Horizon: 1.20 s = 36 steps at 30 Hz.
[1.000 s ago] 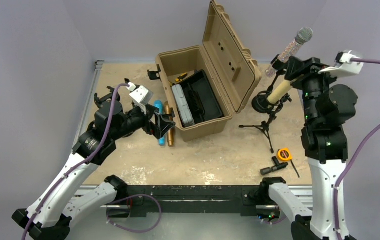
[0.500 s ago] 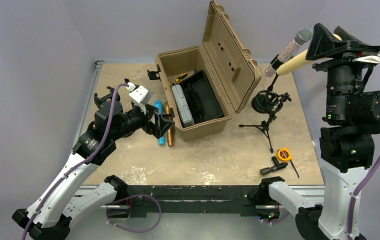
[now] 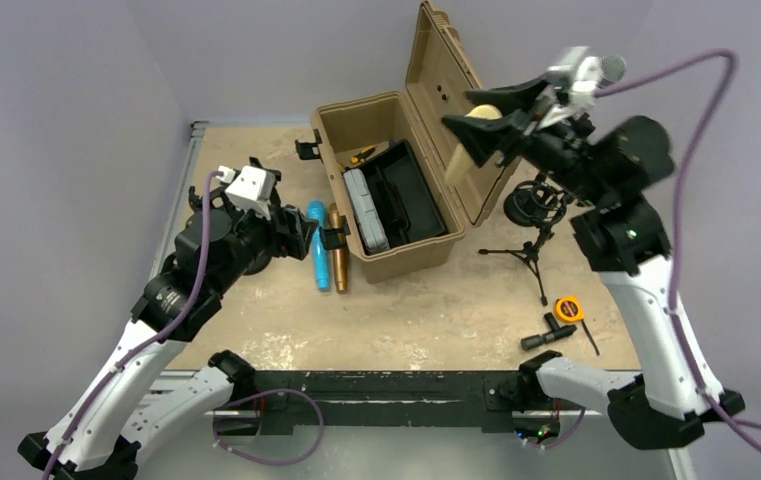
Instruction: Remove the microphone from the stand
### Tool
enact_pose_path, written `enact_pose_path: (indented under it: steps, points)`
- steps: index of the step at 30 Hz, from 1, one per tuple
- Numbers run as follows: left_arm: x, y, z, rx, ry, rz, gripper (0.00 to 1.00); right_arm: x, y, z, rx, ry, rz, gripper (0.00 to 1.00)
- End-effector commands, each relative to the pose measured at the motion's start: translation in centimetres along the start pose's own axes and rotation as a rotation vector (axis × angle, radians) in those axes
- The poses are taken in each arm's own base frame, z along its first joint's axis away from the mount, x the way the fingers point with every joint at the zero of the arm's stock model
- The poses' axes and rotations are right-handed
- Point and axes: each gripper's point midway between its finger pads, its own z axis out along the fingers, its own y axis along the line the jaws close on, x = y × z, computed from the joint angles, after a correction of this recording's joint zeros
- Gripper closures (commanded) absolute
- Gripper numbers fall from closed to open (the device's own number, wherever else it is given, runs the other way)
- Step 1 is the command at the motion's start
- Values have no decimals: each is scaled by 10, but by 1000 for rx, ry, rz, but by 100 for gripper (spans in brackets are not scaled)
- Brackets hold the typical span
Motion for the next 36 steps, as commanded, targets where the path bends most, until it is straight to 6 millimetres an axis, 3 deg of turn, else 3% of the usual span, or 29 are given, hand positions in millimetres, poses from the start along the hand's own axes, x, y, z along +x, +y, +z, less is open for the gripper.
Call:
enact_pose_path:
  steps: [1, 6, 10, 16, 18, 22, 29, 36]
  points:
    - [-17, 46, -13, -270, -55, -37, 10, 33, 65, 31, -321, 2, 67, 100]
    - [-21, 78, -31, -449, -110, -102, 9, 66, 143, 75, -479, -28, 216, 100]
    - [-24, 118, -63, -703, -191, -178, 4, 104, 184, 102, -533, -9, 327, 100]
    - [-21, 161, -113, -1041, -327, -277, 0, 185, 218, 138, -484, 146, 433, 100]
    - [-20, 170, -129, -1126, -368, -308, 0, 212, 227, 140, -480, 205, 456, 100]
    - [-16, 180, -155, -1238, -440, -365, 0, 247, 238, 135, -495, 273, 491, 100]
    - [-16, 181, -154, -1231, -441, -381, 0, 317, 265, 141, -483, 453, 495, 100]
    - [-20, 175, -140, -1152, -405, -347, 0, 389, 286, 146, -433, 627, 456, 100]
